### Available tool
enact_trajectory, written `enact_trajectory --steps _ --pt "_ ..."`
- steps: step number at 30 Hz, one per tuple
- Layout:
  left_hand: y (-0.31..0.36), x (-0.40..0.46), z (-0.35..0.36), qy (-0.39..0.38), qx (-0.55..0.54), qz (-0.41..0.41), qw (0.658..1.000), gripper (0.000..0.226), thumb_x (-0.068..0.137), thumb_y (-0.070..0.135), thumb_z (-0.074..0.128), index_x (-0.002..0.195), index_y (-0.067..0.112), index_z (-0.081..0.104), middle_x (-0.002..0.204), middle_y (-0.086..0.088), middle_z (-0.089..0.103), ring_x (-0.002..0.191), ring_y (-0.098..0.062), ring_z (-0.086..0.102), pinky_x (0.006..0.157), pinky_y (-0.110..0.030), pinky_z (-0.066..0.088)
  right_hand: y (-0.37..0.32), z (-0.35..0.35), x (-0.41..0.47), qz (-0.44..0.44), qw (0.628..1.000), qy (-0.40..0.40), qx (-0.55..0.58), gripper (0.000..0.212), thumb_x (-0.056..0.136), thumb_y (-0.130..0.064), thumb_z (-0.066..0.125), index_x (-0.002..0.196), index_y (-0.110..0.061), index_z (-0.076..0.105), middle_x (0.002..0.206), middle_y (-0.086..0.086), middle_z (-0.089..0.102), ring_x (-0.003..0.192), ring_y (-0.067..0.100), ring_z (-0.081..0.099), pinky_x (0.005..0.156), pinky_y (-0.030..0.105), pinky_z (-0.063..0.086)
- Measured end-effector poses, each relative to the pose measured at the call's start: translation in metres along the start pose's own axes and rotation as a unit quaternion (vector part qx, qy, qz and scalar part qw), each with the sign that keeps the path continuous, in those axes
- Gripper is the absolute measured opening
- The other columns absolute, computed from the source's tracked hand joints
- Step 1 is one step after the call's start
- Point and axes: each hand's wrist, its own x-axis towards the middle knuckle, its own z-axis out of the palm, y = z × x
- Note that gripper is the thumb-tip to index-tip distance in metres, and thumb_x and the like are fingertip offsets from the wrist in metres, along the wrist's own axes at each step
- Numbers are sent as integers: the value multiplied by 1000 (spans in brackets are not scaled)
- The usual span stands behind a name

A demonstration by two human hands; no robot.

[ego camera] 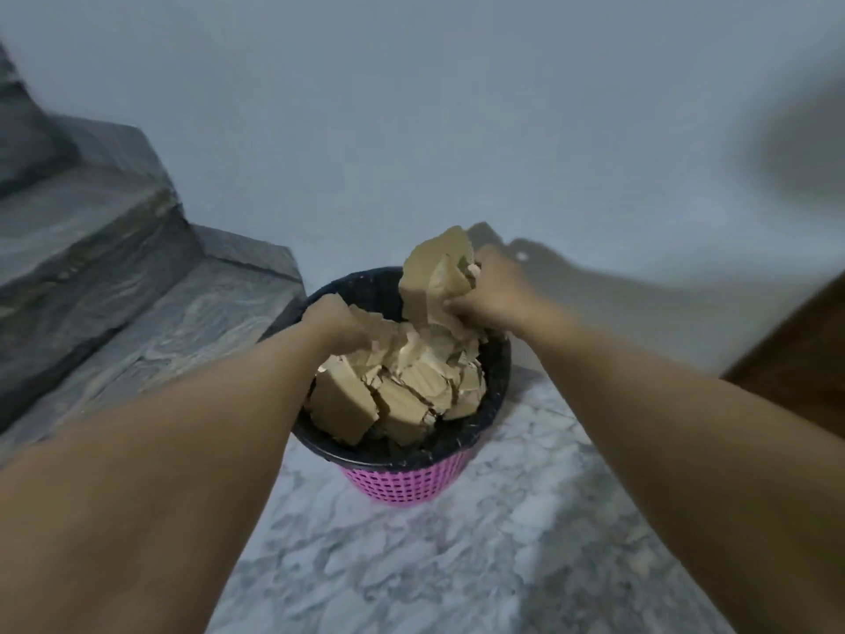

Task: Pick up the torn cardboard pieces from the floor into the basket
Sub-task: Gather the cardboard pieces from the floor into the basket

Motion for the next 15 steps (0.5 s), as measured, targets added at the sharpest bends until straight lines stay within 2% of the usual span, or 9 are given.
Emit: enact_trajectory --steps 2,4,5,6,7,9,10,13,15 --pt "-20 17 1 -23 8 6 1000 36 83 20 70 113 0 64 109 -12 67 101 -26 63 84 -36 56 -11 21 8 -57 995 36 -74 36 83 -27 68 108 -20 43 90 -1 56 78 19 56 56 30 43" --pt "-33 24 -1 -93 2 10 996 35 86 23 69 110 0 59 101 -7 62 100 -21 55 73 -23 49 -17 43 21 -127 973 57 -185 31 86 -19 60 110 -21 41 96 5 58 84 27 57 63 34 45" --pt "-35 22 5 -125 13 13 992 40 86 28 69 113 3 55 105 -8 59 103 -21 51 75 -21 45 -16 50 22 -151 958 50 -240 37 85 -15 62 116 -19 41 105 8 58 92 30 57 66 36 44" --pt "-42 25 13 -139 18 14 990 57 82 34 73 126 5 50 119 -11 54 112 -23 47 86 -24 45 -15 58 25 -162 946 31 -281 44 84 -15 66 120 -17 42 112 10 56 101 31 55 71 38 44" --pt "-46 25 19 -144 34 12 989 82 75 39 78 140 7 37 137 -14 42 125 -28 40 100 -31 41 -11 64 28 -155 941 -5 -301 50 82 -19 71 121 -17 41 117 9 55 107 31 53 76 40 46" --pt "-59 23 25 -129 38 2 991 125 62 40 87 152 11 5 150 -13 13 139 -34 19 113 -42 30 -9 75 30 -121 943 -94 -294 60 76 -32 79 121 -21 41 120 5 53 109 27 51 84 41 48" --pt "-65 23 25 -116 29 10 993 133 59 37 90 153 13 -1 150 -11 9 140 -34 16 113 -43 30 -8 80 29 -102 945 -129 -281 61 76 -35 79 123 -21 42 122 3 52 110 26 50 87 40 48" --pt "-77 18 21 -94 30 48 994 128 58 35 90 151 17 5 146 -9 15 137 -30 21 106 -40 35 0 87 26 -73 951 -182 -238 55 81 -36 74 126 -19 48 128 4 54 115 26 51 90 38 48" --pt "-80 14 20 -112 41 55 991 126 61 38 88 152 19 3 152 -10 9 141 -31 17 109 -40 33 3 86 25 -48 954 -201 -218 54 85 -33 69 132 -19 47 136 6 48 124 28 46 93 37 44"
